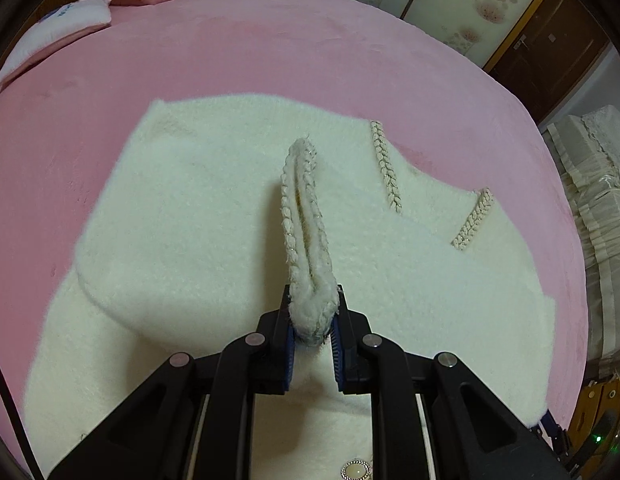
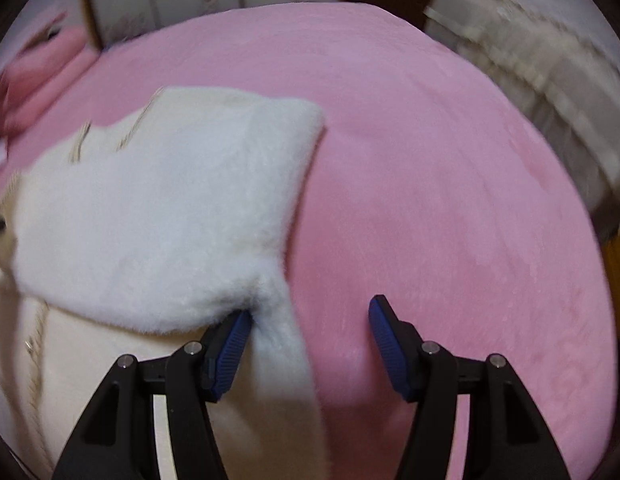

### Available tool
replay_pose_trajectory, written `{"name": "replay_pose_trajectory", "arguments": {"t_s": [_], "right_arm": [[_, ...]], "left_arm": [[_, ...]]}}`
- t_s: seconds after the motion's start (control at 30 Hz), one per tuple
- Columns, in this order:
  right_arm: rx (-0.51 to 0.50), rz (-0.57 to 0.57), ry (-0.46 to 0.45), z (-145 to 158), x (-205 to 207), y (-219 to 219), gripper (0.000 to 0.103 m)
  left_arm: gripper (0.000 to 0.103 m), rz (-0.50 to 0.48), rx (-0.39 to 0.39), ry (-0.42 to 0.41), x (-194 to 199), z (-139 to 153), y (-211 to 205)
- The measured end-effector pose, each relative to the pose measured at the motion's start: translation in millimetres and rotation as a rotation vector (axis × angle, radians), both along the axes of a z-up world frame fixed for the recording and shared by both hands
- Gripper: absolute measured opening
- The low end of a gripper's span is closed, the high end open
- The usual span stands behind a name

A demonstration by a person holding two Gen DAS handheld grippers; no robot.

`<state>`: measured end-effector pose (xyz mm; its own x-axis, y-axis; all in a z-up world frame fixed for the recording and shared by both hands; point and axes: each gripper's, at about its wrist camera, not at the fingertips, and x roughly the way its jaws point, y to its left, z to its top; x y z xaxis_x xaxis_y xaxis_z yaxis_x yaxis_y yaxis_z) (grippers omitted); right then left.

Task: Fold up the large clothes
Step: 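Fold that side over toward the cardigan's center with the left tool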

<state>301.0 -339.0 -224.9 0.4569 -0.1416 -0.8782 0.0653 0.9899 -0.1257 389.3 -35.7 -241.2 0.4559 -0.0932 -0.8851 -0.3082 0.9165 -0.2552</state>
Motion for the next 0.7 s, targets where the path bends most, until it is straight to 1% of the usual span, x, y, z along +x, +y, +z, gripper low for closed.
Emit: {"name": "replay_pose_trajectory", "arguments": {"t_s": [0.07,0.13,0.2,0.3,0.33,0.37,0.4,0.43,0.53,0.57,0.63,0.67,0.7], "right_arm": [[-0.086,0.087,-0.013,3,1,13,0.06],[-0.145,0.161,-0.044,5,-3,26,0.06],[-0.154,0.242,-0.08,9,-6,33,0.06],[-0.179,0.327,-0.161,20,-11,39,0.059],[-0.184,0.351,-0.193,25,-12,41,0.055],[-0.172,0.362,-0.198,25,-13,43,0.04],[-0.117,0.375,-0.182,27,-10,40,0.023],[-0.073,0.369,-0.161,25,-7,34,0.019],[-0.051,0.324,-0.14,25,-7,23,0.017],[-0.034,0.287,-0.134,24,-8,14,0.016],[0.016,0.184,-0.125,26,-12,-1,0.014],[0.058,0.108,-0.106,23,-14,-16,0.014],[0.119,0.046,-0.079,18,-16,-26,0.014]], "left_arm": [[0.013,0.002,0.012,0.007,1,-4,3],[0.013,-0.011,0.032,0.013,0,-8,2],[0.013,-0.037,0.037,0.006,0,-5,-3],[0.013,-0.069,0.047,-0.014,1,2,-12],[0.013,-0.074,0.048,-0.022,0,3,-14],[0.013,-0.077,0.048,-0.03,0,5,-17],[0.013,-0.079,0.039,-0.044,0,7,-19],[0.013,-0.077,0.032,-0.051,1,8,-21],[0.013,-0.056,0.008,-0.084,-3,16,-21],[0.013,-0.046,-0.005,-0.102,-5,20,-21],[0.013,-0.04,-0.024,-0.113,-11,26,-15],[0.013,-0.042,-0.023,-0.108,-13,27,-15],[0.013,-0.044,-0.002,-0.093,-14,23,-16]]}}
